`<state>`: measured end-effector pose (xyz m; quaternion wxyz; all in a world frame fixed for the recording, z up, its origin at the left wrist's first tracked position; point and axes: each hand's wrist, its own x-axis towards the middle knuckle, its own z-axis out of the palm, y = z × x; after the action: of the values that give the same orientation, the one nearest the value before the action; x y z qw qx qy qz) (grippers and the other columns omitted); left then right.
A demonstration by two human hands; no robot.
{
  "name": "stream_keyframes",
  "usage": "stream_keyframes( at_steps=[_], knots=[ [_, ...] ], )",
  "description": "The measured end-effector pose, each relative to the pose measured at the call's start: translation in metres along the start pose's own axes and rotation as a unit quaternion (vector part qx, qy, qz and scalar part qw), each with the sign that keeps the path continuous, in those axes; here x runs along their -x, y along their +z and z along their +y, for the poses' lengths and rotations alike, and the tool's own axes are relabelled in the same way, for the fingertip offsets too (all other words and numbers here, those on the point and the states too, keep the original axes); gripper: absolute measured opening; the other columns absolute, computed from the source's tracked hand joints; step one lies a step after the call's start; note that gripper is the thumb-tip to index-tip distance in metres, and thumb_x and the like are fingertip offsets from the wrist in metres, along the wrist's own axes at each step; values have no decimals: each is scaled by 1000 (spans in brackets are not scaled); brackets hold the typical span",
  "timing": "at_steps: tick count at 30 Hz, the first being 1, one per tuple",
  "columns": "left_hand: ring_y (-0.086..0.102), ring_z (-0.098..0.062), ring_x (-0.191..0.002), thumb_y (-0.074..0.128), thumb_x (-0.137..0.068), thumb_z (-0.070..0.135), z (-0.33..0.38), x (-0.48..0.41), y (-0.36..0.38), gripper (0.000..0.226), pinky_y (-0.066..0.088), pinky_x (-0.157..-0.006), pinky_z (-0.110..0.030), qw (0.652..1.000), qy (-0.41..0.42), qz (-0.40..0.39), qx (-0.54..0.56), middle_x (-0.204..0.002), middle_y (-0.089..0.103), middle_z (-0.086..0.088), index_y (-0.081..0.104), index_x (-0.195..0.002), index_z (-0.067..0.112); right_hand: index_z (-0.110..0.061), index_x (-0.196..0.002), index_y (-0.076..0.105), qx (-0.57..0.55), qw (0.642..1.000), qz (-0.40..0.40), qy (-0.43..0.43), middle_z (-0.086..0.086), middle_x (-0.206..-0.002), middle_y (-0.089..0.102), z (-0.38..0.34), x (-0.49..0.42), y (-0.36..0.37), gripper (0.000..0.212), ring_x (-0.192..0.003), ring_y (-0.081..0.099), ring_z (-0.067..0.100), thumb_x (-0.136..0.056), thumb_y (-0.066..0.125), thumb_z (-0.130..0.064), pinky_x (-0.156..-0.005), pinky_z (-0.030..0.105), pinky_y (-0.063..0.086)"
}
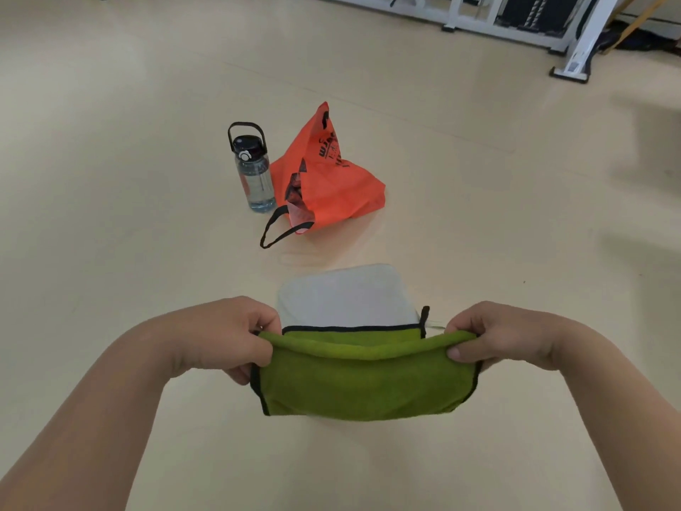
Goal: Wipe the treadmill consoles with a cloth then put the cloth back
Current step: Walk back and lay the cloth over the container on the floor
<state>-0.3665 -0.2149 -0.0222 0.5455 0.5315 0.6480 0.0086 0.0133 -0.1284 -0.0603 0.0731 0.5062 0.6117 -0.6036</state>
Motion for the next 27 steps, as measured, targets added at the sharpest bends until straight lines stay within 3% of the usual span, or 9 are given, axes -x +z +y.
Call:
stream_keyframes(
  at_steps=[6,10,12,15,16,19,21,24,27],
  knots=[
    [73,-25,-78,55,-93,6,-27,-57,27,18,63,-70,-41,986,-28,166,-19,-94,73,-11,65,-105,16,-6,-104,69,-78,977,197,7,20,-102,74,20,-49,37,11,-87,77,35,-98,69,-15,-70,46,66],
    [63,-24,-90,61,-96,21,-43,-90,49,39,47,-71,-33,954,-4,269,-131,-102,68,-5,53,-135,17,-12,-115,65,-123,950,287,1,18,-105,70,33,-72,55,18,-85,72,29,-98,68,-15,-66,43,65],
    [62,-24,-90,65,-96,30,-43,-92,53,40,45,-69,-32,949,-30,268,-165,-97,62,-3,52,-128,11,-14,-126,58,-120,949,289,28,13,-106,67,42,-77,58,33,-89,70,26,-96,71,-21,-67,41,63],
    [60,-20,-83,65,-94,38,-44,-93,65,28,45,-62,-29,958,-88,195,-192,-90,58,-1,51,-95,14,-15,-124,49,-79,959,246,115,9,-114,65,51,-77,66,46,-97,71,29,-93,74,-38,-76,47,65],
    [61,-19,-85,65,-95,41,-48,-94,72,30,48,-65,-29,964,-101,166,-182,-91,59,-2,51,-95,15,-9,-119,52,-85,960,225,140,11,-113,67,51,-77,69,46,-93,73,30,-94,72,-42,-73,47,65],
    [63,-25,-108,68,-94,43,-59,-103,91,46,56,-93,-38,982,-121,131,-55,-116,62,-7,50,-124,12,-3,-112,61,-180,953,155,187,17,-107,72,48,-74,78,49,-78,78,36,-96,69,-49,-59,45,64],
    [63,-26,-108,74,-91,39,-63,-106,93,49,56,-96,-42,980,-129,149,22,-118,63,-8,52,-125,11,-3,-116,61,-185,955,114,199,16,-102,75,46,-71,82,50,-70,77,31,-96,70,-48,-53,35,59],
    [67,-25,-95,82,-85,33,-61,-104,89,37,62,-82,-41,976,-137,158,61,-105,67,-9,60,-108,13,0,-98,57,-105,966,129,195,11,-57,67,44,-68,82,42,-39,58,19,-94,75,-37,-41,21,32],
    [66,-23,-78,80,-86,27,-51,-98,84,28,59,-61,-33,976,-150,154,29,-91,65,-8,56,-91,14,-3,-87,53,-24,971,162,175,6,-39,57,37,-65,79,35,-29,49,16,-93,76,-28,-37,20,27]
  ],
)
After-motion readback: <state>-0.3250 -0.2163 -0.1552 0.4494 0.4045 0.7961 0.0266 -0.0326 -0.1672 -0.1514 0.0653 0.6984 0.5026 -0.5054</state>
